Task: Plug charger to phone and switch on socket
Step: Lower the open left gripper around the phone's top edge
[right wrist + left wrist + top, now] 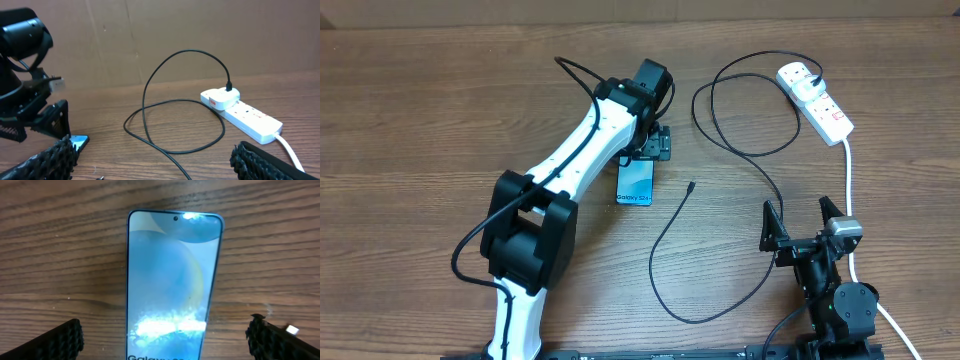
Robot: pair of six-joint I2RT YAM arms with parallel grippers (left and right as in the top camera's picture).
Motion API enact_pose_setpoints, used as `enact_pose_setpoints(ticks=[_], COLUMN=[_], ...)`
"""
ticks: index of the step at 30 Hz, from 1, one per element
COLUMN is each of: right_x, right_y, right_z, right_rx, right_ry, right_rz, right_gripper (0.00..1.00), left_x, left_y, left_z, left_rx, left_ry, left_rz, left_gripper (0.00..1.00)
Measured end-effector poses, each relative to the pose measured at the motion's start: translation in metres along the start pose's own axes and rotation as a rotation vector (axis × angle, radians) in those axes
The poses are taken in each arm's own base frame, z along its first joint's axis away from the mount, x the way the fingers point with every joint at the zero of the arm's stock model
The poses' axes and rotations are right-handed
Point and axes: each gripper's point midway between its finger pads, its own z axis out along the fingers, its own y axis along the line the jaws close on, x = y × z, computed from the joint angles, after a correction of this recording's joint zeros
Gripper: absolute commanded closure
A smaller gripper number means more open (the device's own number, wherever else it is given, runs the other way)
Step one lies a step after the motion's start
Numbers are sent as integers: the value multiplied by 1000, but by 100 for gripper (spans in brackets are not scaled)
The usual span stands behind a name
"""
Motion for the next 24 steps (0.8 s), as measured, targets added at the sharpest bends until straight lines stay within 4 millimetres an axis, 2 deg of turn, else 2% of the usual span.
enact_pose_setpoints(ticks=[6, 24], right_x=[0, 0], right_y=[0, 0], right_z=[0, 0], right_rx=[0, 0], right_ry=[0, 0], right_rz=[0, 0], right_gripper=[0, 0], left_x=[4, 0], left_y=[1, -1], left_z=[12, 13], left_rx=[-15, -6], left_ry=[26, 11], left_rz=[5, 4], left_gripper=[0, 0])
